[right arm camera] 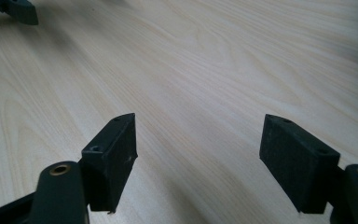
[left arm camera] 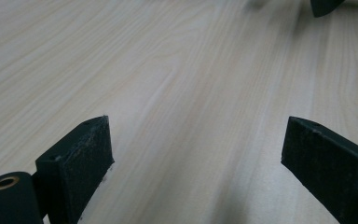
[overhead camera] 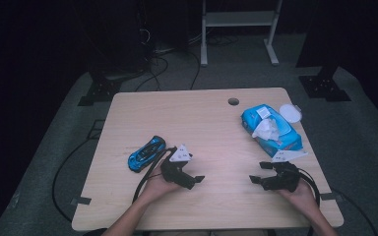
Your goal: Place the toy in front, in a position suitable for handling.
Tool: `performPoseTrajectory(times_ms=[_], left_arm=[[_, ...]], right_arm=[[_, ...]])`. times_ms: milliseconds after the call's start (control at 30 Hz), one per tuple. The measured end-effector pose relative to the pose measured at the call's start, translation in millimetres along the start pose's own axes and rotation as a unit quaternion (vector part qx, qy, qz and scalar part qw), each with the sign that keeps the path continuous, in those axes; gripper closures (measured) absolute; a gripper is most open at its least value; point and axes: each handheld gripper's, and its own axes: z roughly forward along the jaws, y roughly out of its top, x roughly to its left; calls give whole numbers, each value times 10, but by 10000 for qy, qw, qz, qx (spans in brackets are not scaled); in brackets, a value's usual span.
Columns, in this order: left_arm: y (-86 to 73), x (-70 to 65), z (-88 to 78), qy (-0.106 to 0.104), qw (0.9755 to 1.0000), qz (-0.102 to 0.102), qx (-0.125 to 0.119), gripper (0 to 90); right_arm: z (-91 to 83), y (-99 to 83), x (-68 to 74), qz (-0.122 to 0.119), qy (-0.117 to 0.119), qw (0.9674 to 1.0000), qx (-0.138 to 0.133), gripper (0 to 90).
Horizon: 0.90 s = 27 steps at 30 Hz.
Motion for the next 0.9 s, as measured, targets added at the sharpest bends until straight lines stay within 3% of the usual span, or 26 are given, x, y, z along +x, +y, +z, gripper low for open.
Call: performPoseTrajectory(times_ms=[400, 500, 567, 600, 667, 900], left_arm=[[20, 248, -234, 408, 9991, -34, -81, 81], [-11, 346, -317, 558, 9979, -173, -291, 81], [-15, 420, -368, 630, 9975, -231, -221, 81], [-22, 474, -418, 770, 9966, -224, -193, 81], [-28, 500, -442, 800, 9964, -226, -195, 81], [-154, 729, -674, 1179, 9916, -467, -266, 81]], right_arm=[[12, 5, 4, -3, 9, 10000, -8, 262], [13, 6, 5, -17, -6, 10000, -6, 262], [8, 7, 8, -11, -9, 10000, -18, 262], [6, 8, 9, -5, -10, 10000, -14, 262], [5, 7, 10, 3, -6, 10000, -11, 262], [7, 10, 22, -44, -5, 10000, -7, 262]])
